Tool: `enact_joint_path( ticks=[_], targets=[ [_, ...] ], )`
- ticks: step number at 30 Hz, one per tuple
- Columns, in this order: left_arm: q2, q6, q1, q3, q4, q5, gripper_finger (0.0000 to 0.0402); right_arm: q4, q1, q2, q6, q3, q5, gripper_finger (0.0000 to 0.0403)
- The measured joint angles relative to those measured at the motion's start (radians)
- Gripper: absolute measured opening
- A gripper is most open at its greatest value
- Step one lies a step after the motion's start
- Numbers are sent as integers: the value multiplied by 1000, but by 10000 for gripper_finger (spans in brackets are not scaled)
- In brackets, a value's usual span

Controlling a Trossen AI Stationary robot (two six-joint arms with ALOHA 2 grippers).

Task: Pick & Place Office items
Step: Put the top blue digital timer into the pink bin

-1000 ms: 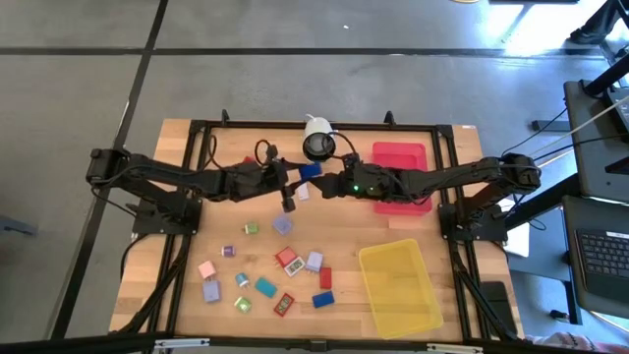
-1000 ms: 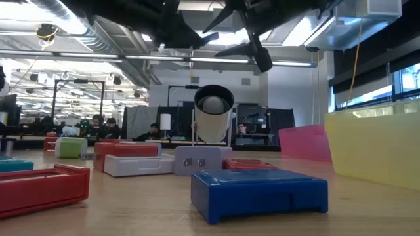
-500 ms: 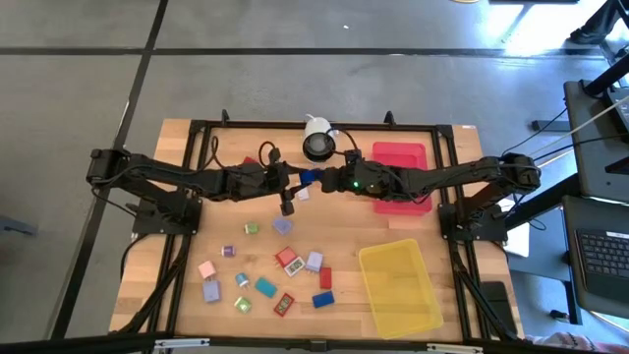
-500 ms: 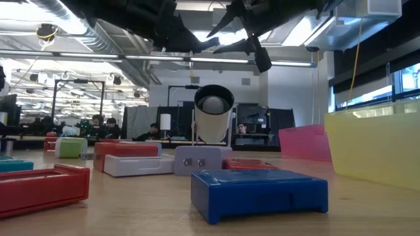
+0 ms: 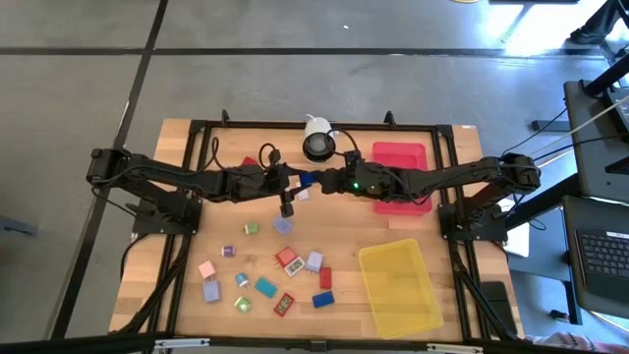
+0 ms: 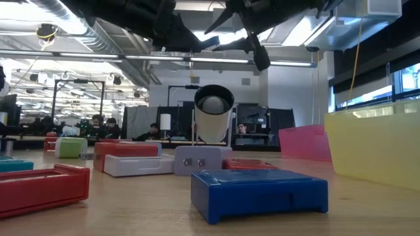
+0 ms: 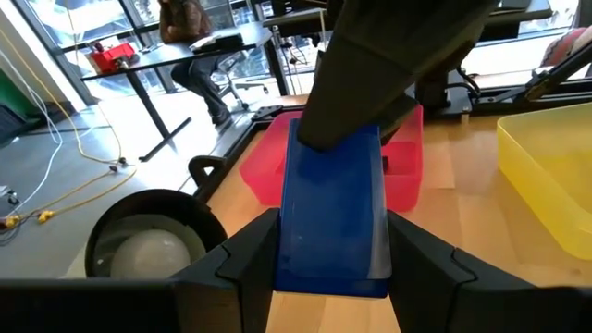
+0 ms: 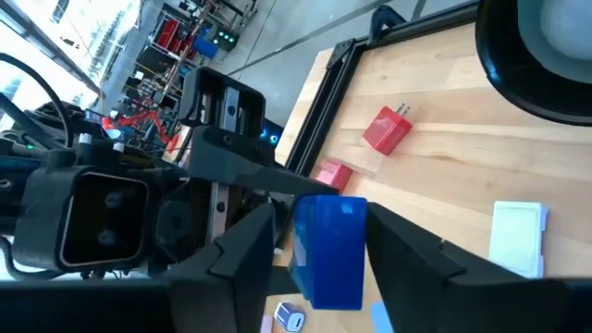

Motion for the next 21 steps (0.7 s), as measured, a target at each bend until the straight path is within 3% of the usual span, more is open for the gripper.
enact_joint_path(
  ticks=[10, 21],
  targets=[
    [0, 2, 0, 0, 1, 0, 166, 4, 0, 0, 7, 0, -2, 66],
    [-14, -2, -27, 1, 52, -54, 200, -50, -21, -7, -2, 0, -3, 75]
  ],
)
